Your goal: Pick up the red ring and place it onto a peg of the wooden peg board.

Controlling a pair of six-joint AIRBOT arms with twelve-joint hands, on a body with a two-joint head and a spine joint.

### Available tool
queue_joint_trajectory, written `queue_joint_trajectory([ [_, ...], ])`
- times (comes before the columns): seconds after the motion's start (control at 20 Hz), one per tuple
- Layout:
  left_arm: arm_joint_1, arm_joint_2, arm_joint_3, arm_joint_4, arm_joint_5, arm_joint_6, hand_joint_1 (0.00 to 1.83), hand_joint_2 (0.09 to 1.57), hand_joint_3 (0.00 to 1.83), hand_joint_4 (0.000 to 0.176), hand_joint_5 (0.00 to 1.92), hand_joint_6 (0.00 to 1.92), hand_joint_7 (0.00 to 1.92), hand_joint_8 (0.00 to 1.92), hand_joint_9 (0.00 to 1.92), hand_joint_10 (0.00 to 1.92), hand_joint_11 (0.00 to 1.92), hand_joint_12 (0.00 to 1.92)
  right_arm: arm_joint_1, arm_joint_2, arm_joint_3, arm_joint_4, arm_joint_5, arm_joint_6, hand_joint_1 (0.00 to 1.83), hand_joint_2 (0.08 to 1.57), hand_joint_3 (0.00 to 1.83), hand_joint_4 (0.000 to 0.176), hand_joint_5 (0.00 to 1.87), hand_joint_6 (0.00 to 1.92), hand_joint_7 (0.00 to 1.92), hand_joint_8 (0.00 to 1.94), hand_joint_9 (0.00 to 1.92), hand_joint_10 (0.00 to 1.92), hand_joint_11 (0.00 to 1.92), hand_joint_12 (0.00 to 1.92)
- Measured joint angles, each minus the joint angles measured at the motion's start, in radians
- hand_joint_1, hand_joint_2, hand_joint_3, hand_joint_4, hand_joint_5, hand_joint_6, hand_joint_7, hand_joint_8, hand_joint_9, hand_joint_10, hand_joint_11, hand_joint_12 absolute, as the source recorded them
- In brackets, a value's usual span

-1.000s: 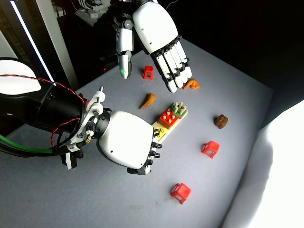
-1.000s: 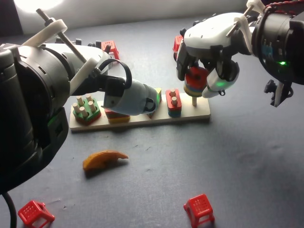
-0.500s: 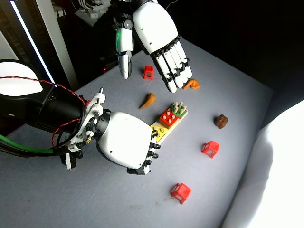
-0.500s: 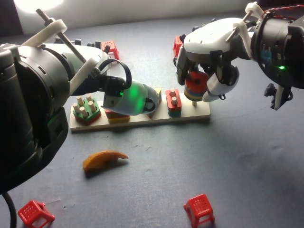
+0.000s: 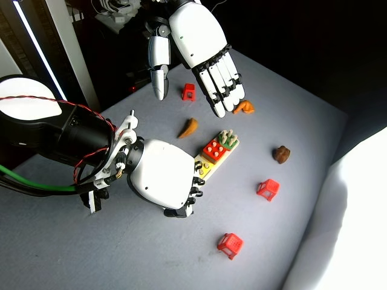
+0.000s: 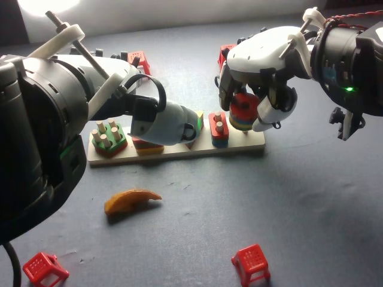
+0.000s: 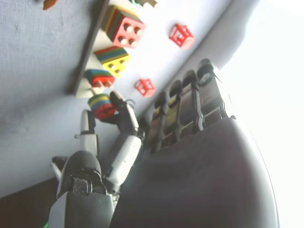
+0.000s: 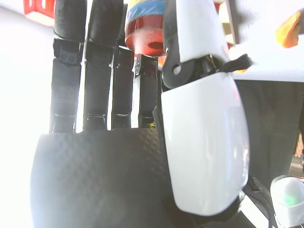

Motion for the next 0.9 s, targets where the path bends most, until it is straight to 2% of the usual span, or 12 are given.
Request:
queue_joint_trajectory([
  [0.3,0.000,0.000,0.000,0.000,0.000,0.000,0.00,1.14,0.00,0.000,0.01,0.00,0.00,0.00,0.00,0.00,0.00,0.00,0.000,0.001,0.003,0.000,-0.003,-0.002,1.39,1.05,0.00,0.000,1.03,0.84,1.11,0.73,1.09,0.93,0.87,1.03],
  [0.4,0.000,0.000,0.000,0.000,0.000,0.000,0.00,1.14,0.00,0.000,0.02,0.01,0.01,0.00,0.00,0.00,0.00,0.00,0.000,0.001,0.008,0.000,-0.004,-0.003,1.39,1.06,0.00,0.000,1.00,0.89,1.08,0.78,1.08,0.96,0.86,1.05],
  [0.85,0.000,0.000,0.000,0.000,0.000,0.000,0.00,1.14,0.00,0.000,0.01,0.00,0.00,0.00,0.00,0.00,0.00,0.00,-0.009,0.004,0.010,0.003,-0.006,-0.007,1.39,1.06,0.00,0.000,1.00,0.90,1.08,0.78,1.07,0.97,0.85,1.05],
  [0.9,0.000,0.000,0.000,0.000,0.000,0.000,0.00,1.13,0.00,0.000,0.02,0.01,0.00,0.00,0.00,0.00,0.00,0.00,-0.011,0.003,0.013,0.002,-0.004,-0.014,1.26,1.11,0.00,0.000,0.93,1.03,1.05,0.90,1.00,0.66,0.81,1.08],
])
